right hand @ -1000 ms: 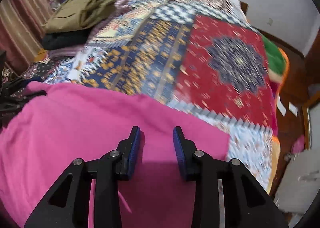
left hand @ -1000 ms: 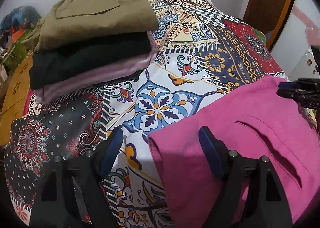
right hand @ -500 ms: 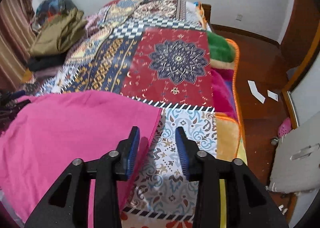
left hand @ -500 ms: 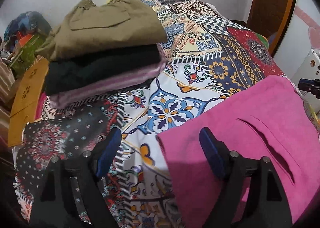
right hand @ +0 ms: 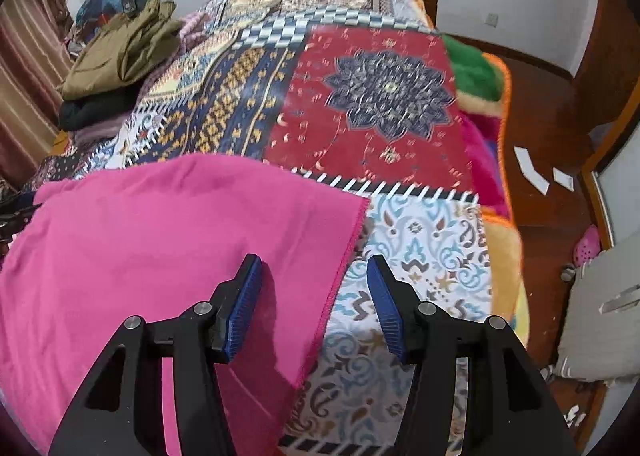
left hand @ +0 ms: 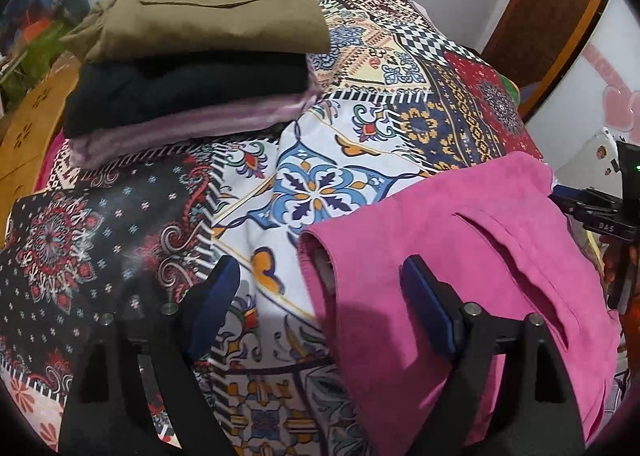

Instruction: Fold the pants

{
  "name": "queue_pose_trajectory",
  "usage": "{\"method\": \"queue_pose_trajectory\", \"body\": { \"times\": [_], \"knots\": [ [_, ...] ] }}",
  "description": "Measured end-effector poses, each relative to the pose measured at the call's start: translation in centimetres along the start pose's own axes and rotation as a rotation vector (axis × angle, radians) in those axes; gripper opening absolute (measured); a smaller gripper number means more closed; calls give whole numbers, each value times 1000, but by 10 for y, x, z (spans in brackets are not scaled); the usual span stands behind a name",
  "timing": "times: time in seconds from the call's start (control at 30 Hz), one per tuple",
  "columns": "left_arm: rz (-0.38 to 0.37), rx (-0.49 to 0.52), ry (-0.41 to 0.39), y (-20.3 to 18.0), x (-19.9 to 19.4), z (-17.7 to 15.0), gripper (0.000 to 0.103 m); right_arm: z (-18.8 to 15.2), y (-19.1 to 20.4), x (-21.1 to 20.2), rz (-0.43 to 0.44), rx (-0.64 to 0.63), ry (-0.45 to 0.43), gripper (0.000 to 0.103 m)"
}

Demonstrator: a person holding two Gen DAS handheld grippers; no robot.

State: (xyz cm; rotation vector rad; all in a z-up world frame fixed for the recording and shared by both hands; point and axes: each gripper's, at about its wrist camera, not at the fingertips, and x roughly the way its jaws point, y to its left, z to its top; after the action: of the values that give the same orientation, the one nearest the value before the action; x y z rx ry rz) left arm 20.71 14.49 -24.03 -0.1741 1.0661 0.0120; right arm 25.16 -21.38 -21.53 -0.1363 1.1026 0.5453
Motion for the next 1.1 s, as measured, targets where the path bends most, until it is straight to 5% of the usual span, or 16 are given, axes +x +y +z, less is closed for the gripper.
{"method": "queue_pose_trajectory", "body": {
  "times": [0.23, 0.4, 0.67, 0.83, 1.1],
  "knots": [
    [-16, -38, 0, 7, -1, 4, 82, 3, 2, -3, 0, 0, 6, 55],
    [66, -47, -29, 8, -37, -3, 83, 1, 13, -38, 11, -6, -62, 55],
    [40, -102, -44, -15, -98, -45, 88, -17, 58, -103, 60, -73, -185, 55],
    [68, -96, -59, -35, -119, -74, 93, -33, 86, -130, 42, -144, -239, 57],
    [14, -149, -49, -55, -134, -114, 93, -68, 112, -151, 84, -182, -279, 57]
  ]
}}
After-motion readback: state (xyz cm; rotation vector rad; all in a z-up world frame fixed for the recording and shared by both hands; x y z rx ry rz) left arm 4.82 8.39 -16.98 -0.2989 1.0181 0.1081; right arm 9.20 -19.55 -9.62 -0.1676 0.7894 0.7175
